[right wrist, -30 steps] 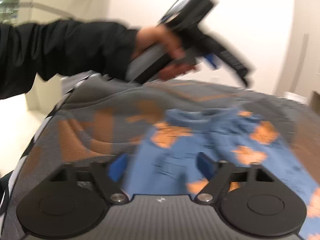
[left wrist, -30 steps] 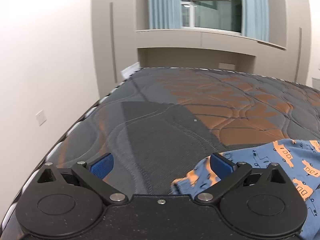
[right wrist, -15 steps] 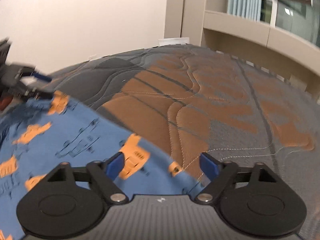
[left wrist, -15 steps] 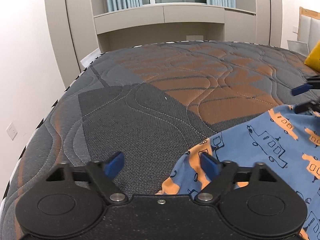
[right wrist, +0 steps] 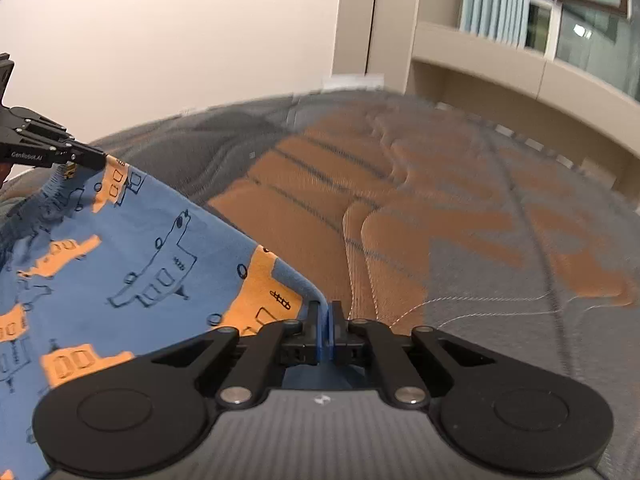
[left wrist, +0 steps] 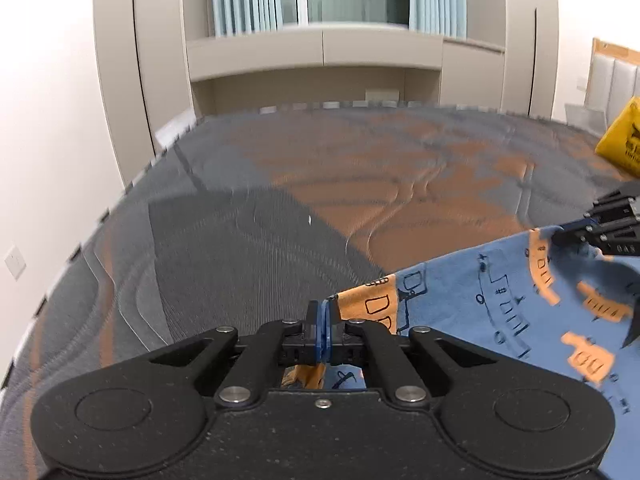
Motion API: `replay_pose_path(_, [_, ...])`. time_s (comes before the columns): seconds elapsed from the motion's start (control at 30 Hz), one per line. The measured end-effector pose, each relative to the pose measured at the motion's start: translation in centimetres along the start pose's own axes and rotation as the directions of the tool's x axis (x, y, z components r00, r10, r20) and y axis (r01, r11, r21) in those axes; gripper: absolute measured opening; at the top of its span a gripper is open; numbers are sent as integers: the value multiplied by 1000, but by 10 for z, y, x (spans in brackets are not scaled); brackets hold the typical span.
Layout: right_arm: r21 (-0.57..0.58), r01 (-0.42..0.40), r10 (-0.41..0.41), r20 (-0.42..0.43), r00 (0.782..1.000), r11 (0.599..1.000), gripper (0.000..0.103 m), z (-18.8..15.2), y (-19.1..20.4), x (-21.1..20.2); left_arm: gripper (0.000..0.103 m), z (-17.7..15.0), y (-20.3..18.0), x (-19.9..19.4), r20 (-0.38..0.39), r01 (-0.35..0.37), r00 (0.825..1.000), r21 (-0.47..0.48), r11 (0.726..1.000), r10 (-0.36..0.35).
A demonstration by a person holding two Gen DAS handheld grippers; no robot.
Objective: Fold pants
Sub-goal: 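Hold the waistband with both grippers and stretch the pants flat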
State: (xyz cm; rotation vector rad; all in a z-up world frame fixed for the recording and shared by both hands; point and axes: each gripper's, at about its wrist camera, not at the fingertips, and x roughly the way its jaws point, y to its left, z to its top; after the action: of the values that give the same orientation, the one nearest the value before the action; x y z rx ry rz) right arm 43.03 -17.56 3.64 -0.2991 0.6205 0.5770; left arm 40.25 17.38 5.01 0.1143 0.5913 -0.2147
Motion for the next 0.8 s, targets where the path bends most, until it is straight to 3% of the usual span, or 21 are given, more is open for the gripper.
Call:
replay_pose_path(0.17, [-58, 64, -55, 134, 989, 996, 3, -16, 38, -75, 1, -9, -12, -51, 74, 19, 997, 39, 999, -21])
replay_pose_path(0.33, [-130, 85, -57, 203, 977, 988, 3, -50, 88, -142, 1, -41, -28, -105, 96, 67, 992, 127, 990, -79])
replay_pose_path(0.57, [-177, 81, -47, 189, 981, 981, 3, -96, 147, -189, 1, -101, -53, -146, 34, 103, 993, 260, 960, -116])
replay_pose_path(0.8, [-158, 90, -66, 150, 986, 983, 3, -132, 175, -203, 1, -143, -65, -159, -2, 122, 992, 306, 944, -128])
